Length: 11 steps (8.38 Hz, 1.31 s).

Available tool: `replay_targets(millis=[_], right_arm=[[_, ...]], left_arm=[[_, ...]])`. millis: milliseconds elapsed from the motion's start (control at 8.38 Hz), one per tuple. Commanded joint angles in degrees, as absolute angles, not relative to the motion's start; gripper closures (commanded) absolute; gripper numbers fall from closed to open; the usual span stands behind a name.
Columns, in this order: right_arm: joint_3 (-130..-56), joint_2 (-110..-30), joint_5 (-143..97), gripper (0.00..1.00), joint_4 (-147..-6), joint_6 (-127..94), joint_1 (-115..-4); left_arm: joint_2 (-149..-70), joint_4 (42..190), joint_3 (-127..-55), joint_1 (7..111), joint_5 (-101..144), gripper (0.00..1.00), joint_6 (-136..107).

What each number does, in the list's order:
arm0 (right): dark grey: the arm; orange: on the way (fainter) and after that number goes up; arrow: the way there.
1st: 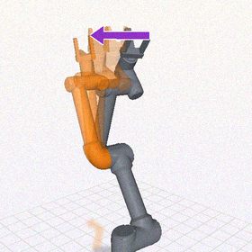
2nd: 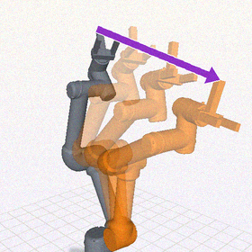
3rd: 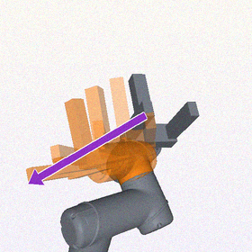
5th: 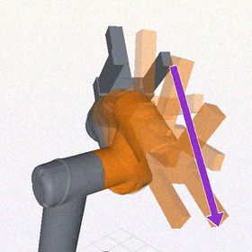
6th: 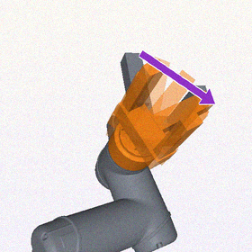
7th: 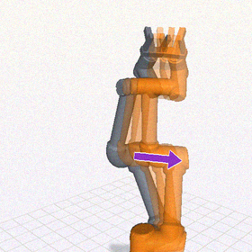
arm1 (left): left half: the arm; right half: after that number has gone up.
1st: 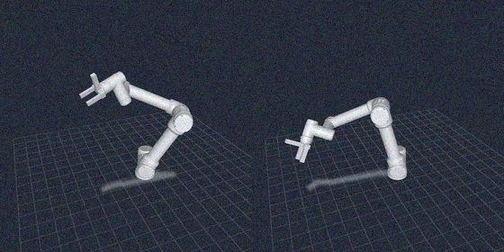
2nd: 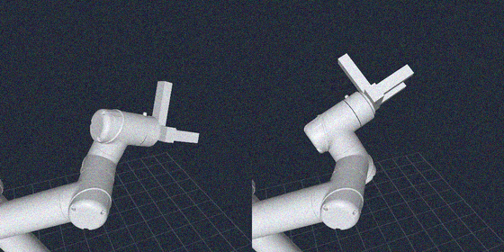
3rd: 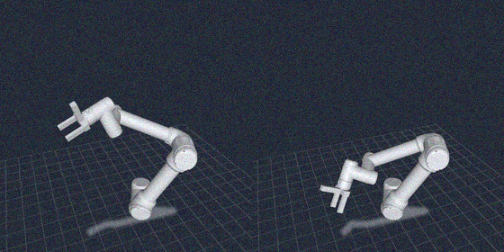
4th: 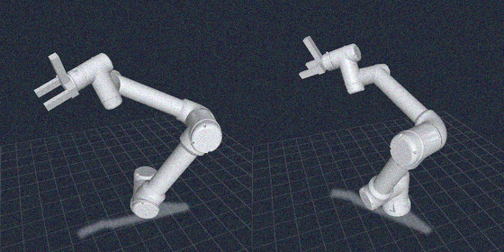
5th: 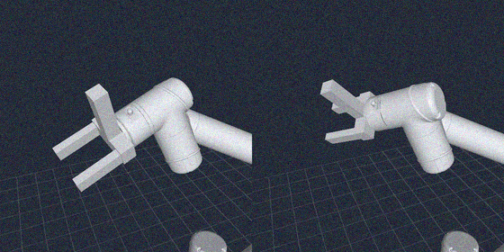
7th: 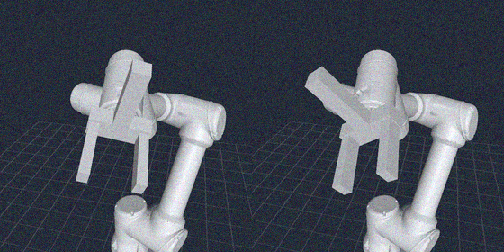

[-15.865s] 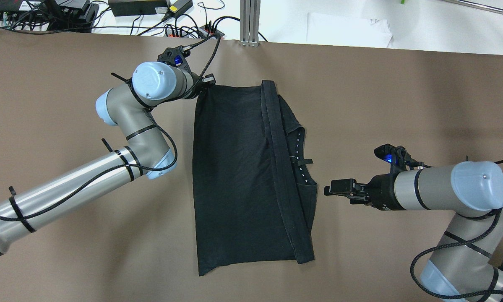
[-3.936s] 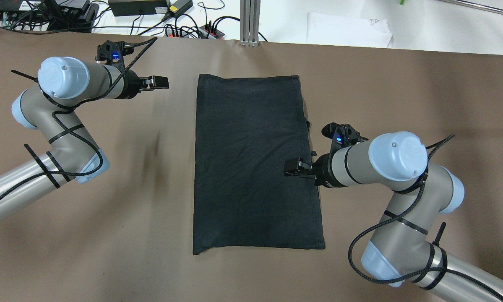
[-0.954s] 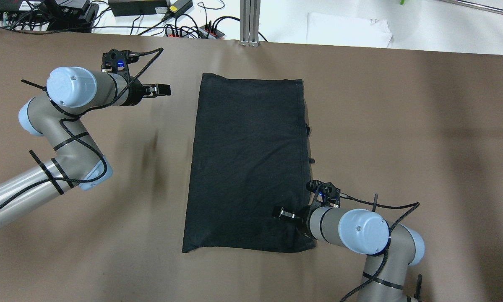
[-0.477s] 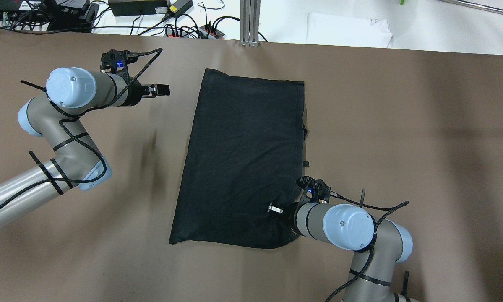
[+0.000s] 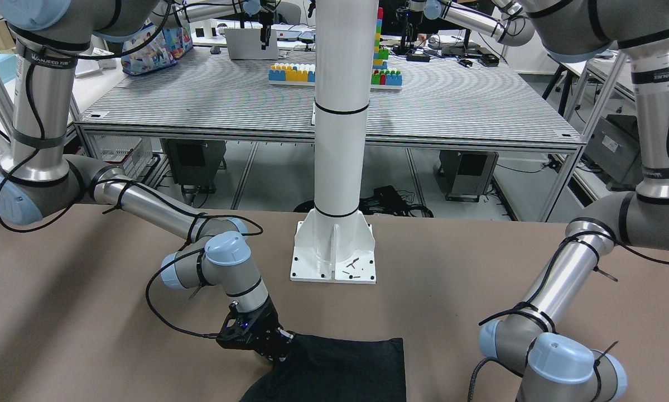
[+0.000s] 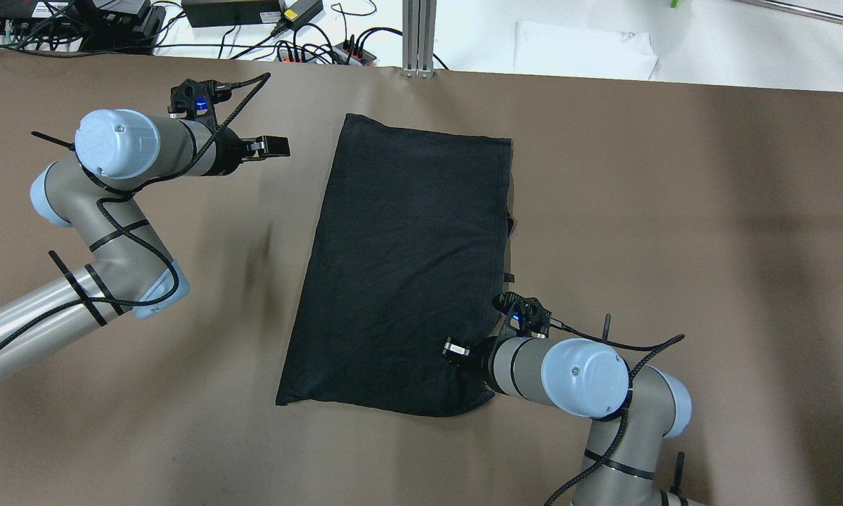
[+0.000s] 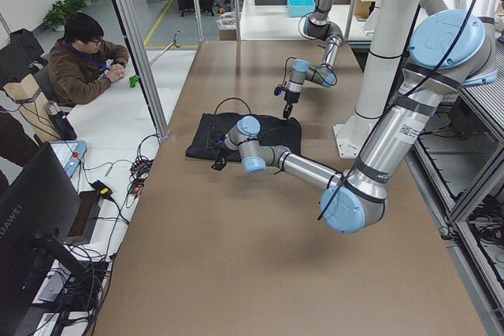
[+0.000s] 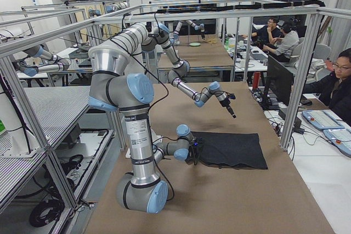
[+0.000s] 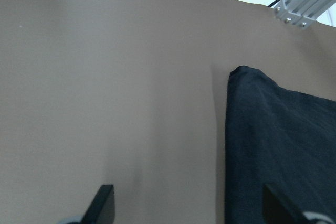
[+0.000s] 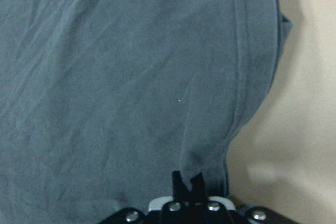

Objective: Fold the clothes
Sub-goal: 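Grasp the shirt's near corner with the right gripper, then grasp the other near corner with the left gripper while right gripper holds its corner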

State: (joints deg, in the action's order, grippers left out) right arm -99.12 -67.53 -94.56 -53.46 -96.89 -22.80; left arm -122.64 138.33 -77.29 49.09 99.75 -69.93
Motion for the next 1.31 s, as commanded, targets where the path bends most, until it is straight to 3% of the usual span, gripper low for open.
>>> replay_targets(millis=[0, 596, 835, 1193], right_arm=[[-101.24, -67.59, -95.36, 1.00, -53.44, -96.77, -23.03], [-102.13, -67.94, -95.36, 1.00, -53.44, -96.59, -23.20], [-102.13, -67.94, -95.36, 1.00, -53.44, -96.50, -23.29], [-102.13, -67.94, -95.19, 1.00, -53.44, -96.42, -23.29]], left_arm=[[-120.61, 139.05, -83.80, 46.78, 104.67, 0.00, -82.21], [-103.65, 138.69, -104.21, 32.29, 95.22, 0.00, -94.98], [-101.16, 138.78, -105.21, 22.63, 85.21, 0.00, -96.33], [-98.45, 139.30, -104.41, 16.53, 79.55, 0.00, -97.65]])
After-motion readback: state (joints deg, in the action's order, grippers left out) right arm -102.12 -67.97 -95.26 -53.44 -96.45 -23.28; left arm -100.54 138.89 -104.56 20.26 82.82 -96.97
